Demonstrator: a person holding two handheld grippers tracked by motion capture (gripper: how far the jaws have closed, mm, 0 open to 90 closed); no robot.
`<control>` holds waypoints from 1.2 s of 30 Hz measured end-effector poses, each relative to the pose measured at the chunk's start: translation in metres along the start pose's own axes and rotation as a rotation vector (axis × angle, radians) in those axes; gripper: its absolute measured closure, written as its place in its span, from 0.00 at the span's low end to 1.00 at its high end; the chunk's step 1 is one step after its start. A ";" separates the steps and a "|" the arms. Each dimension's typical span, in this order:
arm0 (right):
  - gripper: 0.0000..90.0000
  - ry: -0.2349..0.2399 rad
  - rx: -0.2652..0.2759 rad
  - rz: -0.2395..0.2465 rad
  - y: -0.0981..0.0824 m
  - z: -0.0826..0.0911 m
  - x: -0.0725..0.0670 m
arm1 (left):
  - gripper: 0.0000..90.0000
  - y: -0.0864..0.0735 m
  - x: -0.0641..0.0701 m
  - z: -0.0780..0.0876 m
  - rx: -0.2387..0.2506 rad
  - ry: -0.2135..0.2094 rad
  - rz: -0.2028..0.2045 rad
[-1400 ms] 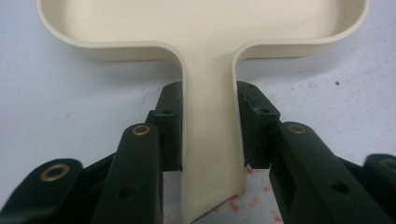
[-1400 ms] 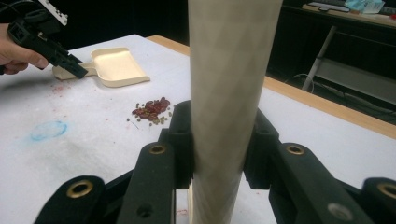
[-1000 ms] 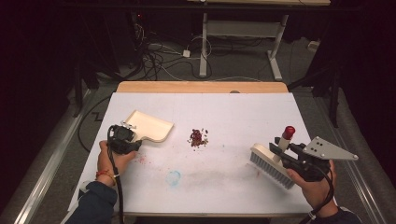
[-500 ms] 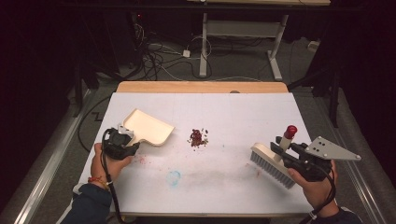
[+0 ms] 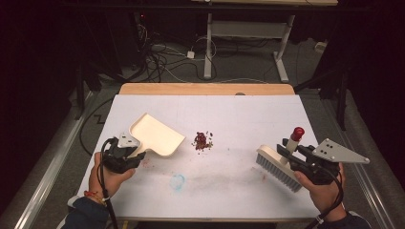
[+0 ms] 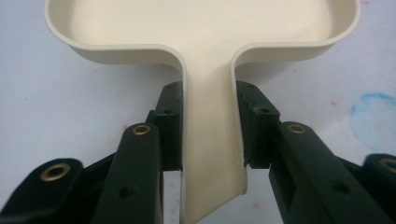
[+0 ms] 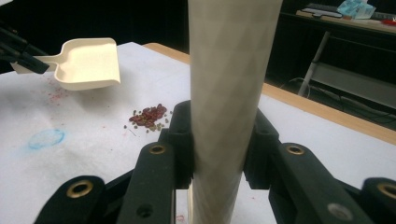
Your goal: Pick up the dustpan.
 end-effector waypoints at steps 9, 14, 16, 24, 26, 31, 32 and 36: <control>0.77 0.001 0.001 -0.003 0.000 -0.003 0.000 | 0.71 -0.012 0.016 0.005 -0.017 -0.052 -0.038; 0.77 0.005 -0.002 -0.004 0.000 -0.006 0.000 | 0.71 -0.018 0.023 0.005 -0.030 -0.074 -0.055; 0.77 0.004 -0.004 -0.007 0.000 -0.006 0.000 | 0.71 -0.019 0.024 0.005 -0.033 -0.079 -0.056; 0.77 0.017 0.004 -0.007 0.003 -0.017 -0.001 | 0.71 -0.032 0.032 0.000 -0.075 -0.103 -0.070; 0.77 0.020 0.011 -0.008 0.005 -0.022 0.000 | 0.71 -0.033 0.032 0.000 -0.078 -0.104 -0.067; 0.77 0.029 0.033 -0.009 0.013 -0.035 0.003 | 0.71 -0.037 0.034 -0.001 -0.088 -0.109 -0.066; 0.77 0.030 0.036 -0.007 0.014 -0.037 0.004 | 0.71 -0.037 0.034 0.000 -0.088 -0.109 -0.066; 0.77 0.035 0.033 -0.011 0.016 -0.048 0.004 | 0.71 -0.038 0.036 0.000 -0.081 -0.123 -0.067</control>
Point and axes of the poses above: each handheld gripper's, and its own axes: z roughly backward along the jaws, y roughly out of its top, x roughly to its right, the point moved 4 cm from there along -z, roughly forward along the jaws, and after that the axes turned 9 degrees about x, right-handed, at the moved point
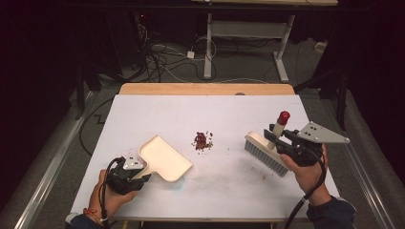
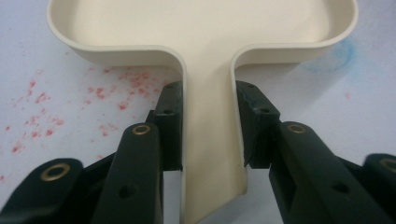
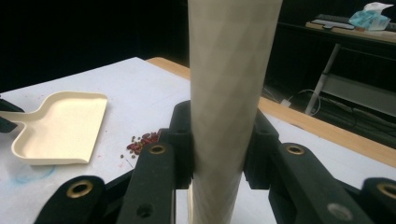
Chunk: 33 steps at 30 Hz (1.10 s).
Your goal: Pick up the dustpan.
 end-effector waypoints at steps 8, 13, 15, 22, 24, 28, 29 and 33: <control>0.77 0.035 0.028 0.018 0.014 -0.024 -0.005 | 0.71 -0.001 0.002 -0.002 -0.007 -0.007 -0.005; 0.78 0.052 0.063 0.009 0.018 -0.042 -0.004 | 0.71 -0.001 0.002 -0.003 -0.014 -0.015 -0.007; 0.78 0.053 0.064 0.000 0.018 -0.050 -0.003 | 0.71 -0.002 0.003 -0.003 -0.014 -0.019 0.000; 0.78 0.034 0.037 0.001 0.017 -0.080 0.004 | 0.71 -0.003 0.003 -0.004 -0.016 -0.020 0.003; 0.77 0.032 0.034 -0.007 0.017 -0.083 0.006 | 0.71 -0.003 0.004 -0.004 -0.016 -0.023 0.004; 0.77 0.011 0.023 -0.019 0.016 -0.102 0.014 | 0.71 -0.003 0.005 -0.003 -0.017 -0.025 0.006; 0.77 0.004 0.025 -0.027 0.016 -0.106 0.016 | 0.71 -0.003 0.005 -0.003 -0.018 -0.026 0.007; 0.77 -0.011 0.032 -0.033 0.016 -0.118 0.020 | 0.71 -0.004 0.006 -0.005 -0.020 -0.031 0.007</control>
Point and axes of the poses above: each handheld gripper's, and its own axes: z roughly backward along the jaws, y roughly out of its top, x roughly to its right, the point moved 4 cm from there along -z, roughly forward along the jaws, and after that the axes turned 9 degrees about x, right-handed, at the moved point
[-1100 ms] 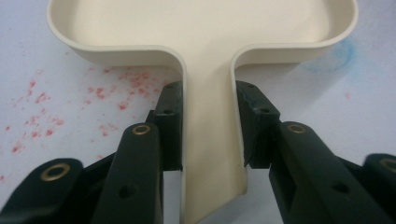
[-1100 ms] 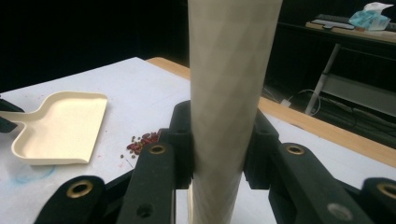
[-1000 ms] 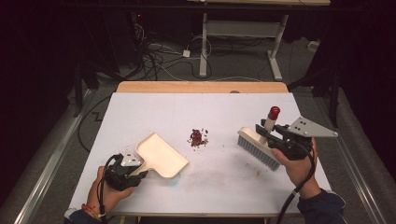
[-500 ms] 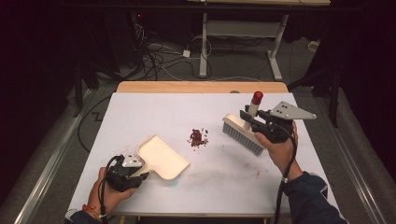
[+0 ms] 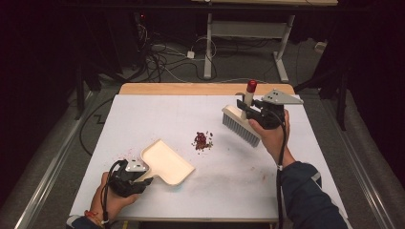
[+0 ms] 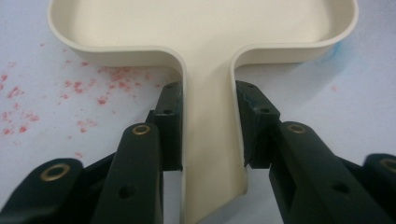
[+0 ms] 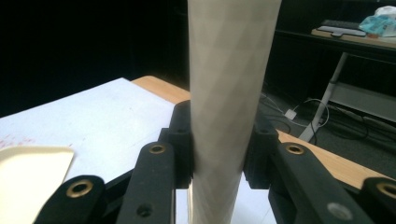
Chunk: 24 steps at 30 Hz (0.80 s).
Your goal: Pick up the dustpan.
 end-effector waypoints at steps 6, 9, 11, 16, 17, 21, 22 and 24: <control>0.78 -0.015 -0.011 -0.019 -0.003 -0.016 0.000 | 0.71 0.000 0.001 -0.001 0.001 -0.011 -0.001; 0.78 -0.015 -0.024 -0.012 -0.005 -0.028 -0.003 | 0.71 0.000 0.000 -0.001 0.001 -0.021 0.001; 0.77 -0.007 -0.029 -0.012 -0.006 -0.034 -0.006 | 0.71 -0.001 0.000 -0.002 0.001 -0.024 0.001; 0.78 -0.005 -0.046 0.008 -0.009 -0.049 -0.012 | 0.71 0.000 -0.001 -0.004 0.007 -0.030 0.000; 0.78 -0.004 -0.046 0.007 -0.010 -0.051 -0.013 | 0.71 0.000 -0.001 -0.004 0.008 -0.033 0.002; 0.78 -0.011 -0.060 0.010 -0.012 -0.061 -0.015 | 0.71 -0.003 -0.001 -0.004 0.002 -0.043 0.001; 0.78 -0.011 -0.058 0.016 -0.012 -0.062 -0.015 | 0.71 -0.003 -0.001 -0.004 0.001 -0.043 -0.001; 0.78 -0.017 -0.058 0.020 -0.013 -0.066 -0.015 | 0.71 -0.003 -0.001 -0.005 -0.002 -0.043 -0.001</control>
Point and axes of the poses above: each handheld gripper's, and its own axes: z roughly backward along the jaws, y roughly out of its top, x roughly to its right, the point moved 4 cm from there along -z, roughly forward along the jaws, and after that the axes turned 9 degrees about x, right-handed, at the moved point
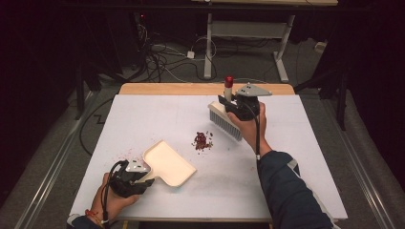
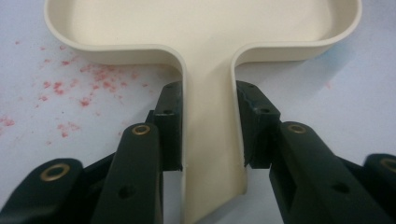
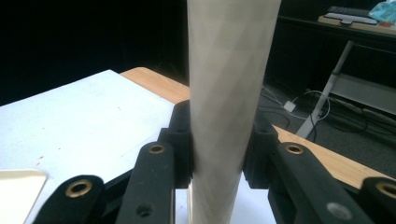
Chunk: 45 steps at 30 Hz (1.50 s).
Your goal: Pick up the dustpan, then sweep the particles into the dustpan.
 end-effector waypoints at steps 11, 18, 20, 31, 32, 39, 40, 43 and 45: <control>0.77 -0.029 -0.008 0.019 -0.002 -0.015 0.005 | 0.71 0.000 0.001 -0.002 -0.007 0.002 0.004; 0.77 -0.001 -0.024 0.023 -0.007 -0.026 -0.003 | 0.71 0.003 0.003 -0.003 -0.012 0.000 -0.004; 0.78 0.018 -0.036 0.036 -0.010 -0.028 -0.007 | 0.71 0.004 0.003 -0.004 -0.012 -0.003 -0.006; 0.77 0.111 -0.041 0.029 -0.014 -0.026 -0.026 | 0.71 0.005 0.005 -0.007 -0.015 0.007 -0.006; 0.77 0.128 -0.042 0.039 -0.015 -0.024 -0.030 | 0.71 0.005 0.006 -0.007 -0.021 0.008 -0.007; 0.77 0.224 -0.052 0.041 -0.017 -0.016 -0.041 | 0.71 0.012 0.006 -0.009 -0.046 0.001 -0.020; 0.77 0.232 -0.050 0.040 -0.018 -0.015 -0.043 | 0.71 0.012 0.006 -0.010 -0.049 0.000 -0.022; 0.76 0.251 -0.060 0.037 -0.019 -0.013 -0.045 | 0.71 0.015 0.005 -0.012 -0.050 -0.017 -0.006; 0.76 0.275 -0.061 0.038 -0.019 -0.011 -0.046 | 0.71 0.017 0.005 -0.015 -0.056 -0.017 -0.015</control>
Point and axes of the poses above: each handheld gripper's, and its own axes: z roughly backward along the jaws, y roughly out of its top, x roughly to its right, the point moved 4 cm from there along -z, roughly forward along the jaws, and after that the axes turned 9 degrees about x, right-handed, at the moved point
